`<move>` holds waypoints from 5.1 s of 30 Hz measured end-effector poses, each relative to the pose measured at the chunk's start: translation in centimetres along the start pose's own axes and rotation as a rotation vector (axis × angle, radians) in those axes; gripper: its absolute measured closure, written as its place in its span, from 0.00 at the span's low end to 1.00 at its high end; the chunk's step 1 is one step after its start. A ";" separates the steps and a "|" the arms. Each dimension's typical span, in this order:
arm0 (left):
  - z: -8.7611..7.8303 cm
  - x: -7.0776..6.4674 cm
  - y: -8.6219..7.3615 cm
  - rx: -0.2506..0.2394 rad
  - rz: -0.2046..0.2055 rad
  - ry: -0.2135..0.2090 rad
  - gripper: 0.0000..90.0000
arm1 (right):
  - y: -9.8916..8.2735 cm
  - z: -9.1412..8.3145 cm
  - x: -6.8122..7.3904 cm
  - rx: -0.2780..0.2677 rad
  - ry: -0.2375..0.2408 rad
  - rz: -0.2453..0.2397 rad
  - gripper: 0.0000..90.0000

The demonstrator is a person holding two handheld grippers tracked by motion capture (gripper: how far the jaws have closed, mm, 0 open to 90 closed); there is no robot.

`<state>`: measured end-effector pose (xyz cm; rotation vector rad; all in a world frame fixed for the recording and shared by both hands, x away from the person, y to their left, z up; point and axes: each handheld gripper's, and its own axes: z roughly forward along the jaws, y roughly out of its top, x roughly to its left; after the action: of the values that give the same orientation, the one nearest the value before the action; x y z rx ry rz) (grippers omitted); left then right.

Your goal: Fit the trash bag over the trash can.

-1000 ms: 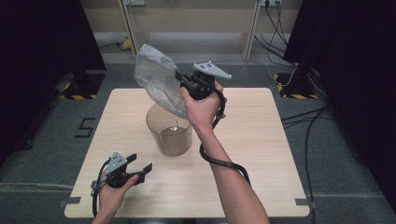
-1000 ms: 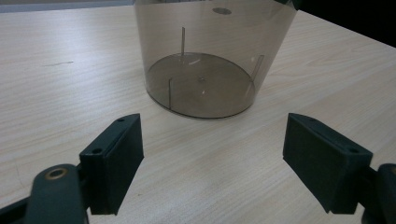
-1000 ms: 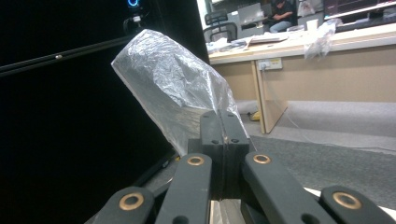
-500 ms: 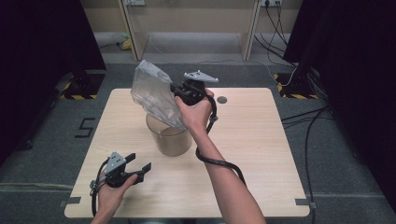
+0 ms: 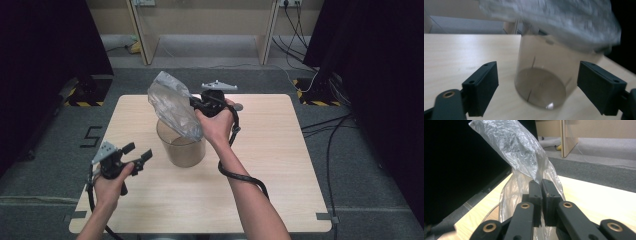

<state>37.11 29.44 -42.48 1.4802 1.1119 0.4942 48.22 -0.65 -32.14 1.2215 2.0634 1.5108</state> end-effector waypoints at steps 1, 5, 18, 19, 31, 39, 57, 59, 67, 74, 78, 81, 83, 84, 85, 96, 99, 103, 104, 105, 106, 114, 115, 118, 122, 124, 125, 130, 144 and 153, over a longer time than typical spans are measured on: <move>0.4 0.1 0.9 -0.004 0.006 -0.002 0.16 | -0.1 0.0 0.0 0.002 0.000 -0.003 0.98; 2.2 0.4 3.7 0.006 -0.005 -0.053 0.19 | -0.3 0.2 -0.1 0.003 0.008 -0.001 0.98; 9.8 2.7 6.9 0.152 -0.134 -0.037 0.26 | -0.3 0.2 -0.2 -0.003 0.021 0.006 1.00; 10.1 2.8 7.1 0.154 -0.136 -0.033 0.26 | -0.3 0.1 -0.2 -0.003 0.022 0.007 1.00; 12.1 2.7 7.3 0.166 -0.145 -0.110 0.70 | -0.7 0.1 -0.4 0.001 0.027 0.018 1.00; 11.8 2.6 7.9 0.081 -0.164 -0.132 0.96 | -0.6 -0.1 -0.5 -0.011 0.034 0.024 1.00; 8.2 1.3 8.9 -0.007 0.096 -0.086 0.99 | -1.9 -0.1 -2.1 0.033 0.005 0.069 0.71; 8.2 1.2 8.8 -0.001 0.123 -0.079 0.99 | -2.0 -0.2 -2.5 0.038 -0.005 0.070 0.67; 7.8 0.7 8.5 0.031 0.199 -0.079 0.99 | -1.4 -1.0 -3.2 0.024 -0.046 0.082 0.55; 7.5 0.4 8.4 0.054 0.236 -0.084 0.98 | -1.6 -1.9 -3.6 0.009 -0.069 0.073 0.51; 7.3 0.2 8.6 0.037 0.206 -0.025 0.66 | -1.2 -2.0 -3.3 0.002 -0.067 0.055 0.51; 7.0 0.4 8.7 0.027 0.177 0.000 0.47 | -1.2 -1.9 -3.5 0.003 -0.076 0.058 0.51; 6.9 0.6 8.8 0.026 0.153 0.006 0.40 | -1.3 -1.9 -3.7 0.003 -0.080 0.066 0.51; 6.8 0.8 8.8 0.026 0.139 0.007 0.38 | -1.3 -1.9 -3.7 0.001 -0.083 0.069 0.52; 6.9 0.9 8.8 0.028 0.117 0.010 0.38 | -1.4 -1.9 -3.7 0.000 -0.084 0.070 0.52; 7.7 2.0 8.1 0.077 -0.009 -0.003 0.47 | -1.7 -2.3 -2.2 0.006 -0.039 0.019 0.53; 8.1 1.9 7.8 0.089 -0.019 -0.018 0.56 | -1.8 -2.1 -1.8 0.013 -0.034 0.014 0.53; 8.4 1.8 7.6 0.082 -0.006 -0.028 0.73 | -2.1 -1.7 -1.7 0.022 -0.047 0.014 0.69; 8.5 1.8 7.6 0.076 -0.002 -0.034 0.78 | -2.1 -1.7 -1.7 0.022 -0.053 0.019 0.76; 8.5 1.7 7.6 0.069 0.001 -0.043 0.84 | -2.2 -1.7 -1.8 0.021 -0.054 0.020 0.82; 8.5 1.6 7.6 0.065 0.004 -0.049 0.88 | -2.2 -1.7 -1.9 0.019 -0.053 0.020 0.87; 6.7 1.0 6.9 0.069 0.080 -0.086 0.99 | -2.7 -2.9 -2.5 0.038 -0.014 -0.016 0.97; 6.4 1.0 6.8 0.070 0.086 -0.089 0.99 | -2.8 -3.0 -2.5 0.044 -0.010 -0.015 0.97; 5.9 0.9 6.3 0.090 0.122 -0.082 0.99 | -3.3 -3.1 -2.5 0.059 -0.002 -0.022 0.97; 5.9 0.8 5.8 0.100 0.127 -0.088 0.99 | -4.0 -2.8 -2.6 0.080 -0.005 -0.015 0.98; 6.0 0.8 5.7 0.100 0.130 -0.091 0.99 | -4.2 -2.7 -2.7 0.092 -0.008 -0.016 0.98; 6.0 0.8 5.7 0.099 0.131 -0.093 0.99 | -4.3 -2.6 -2.7 0.095 -0.007 -0.016 0.98; 5.5 0.9 5.8 0.080 0.154 -0.090 0.83 | -4.0 -2.8 -2.8 0.095 -0.012 -0.018 0.93; 3.7 -0.3 8.5 0.024 0.286 -0.039 0.37 | -3.0 -4.6 -2.6 0.043 -0.001 0.014 0.65; 4.4 -1.3 10.1 0.001 0.362 -0.023 0.45 | -1.1 -5.0 -2.7 -0.007 -0.035 0.062 0.60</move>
<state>43.69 27.20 -33.86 1.6927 0.8271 0.7239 45.95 -6.00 -31.74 1.3114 2.0136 1.5112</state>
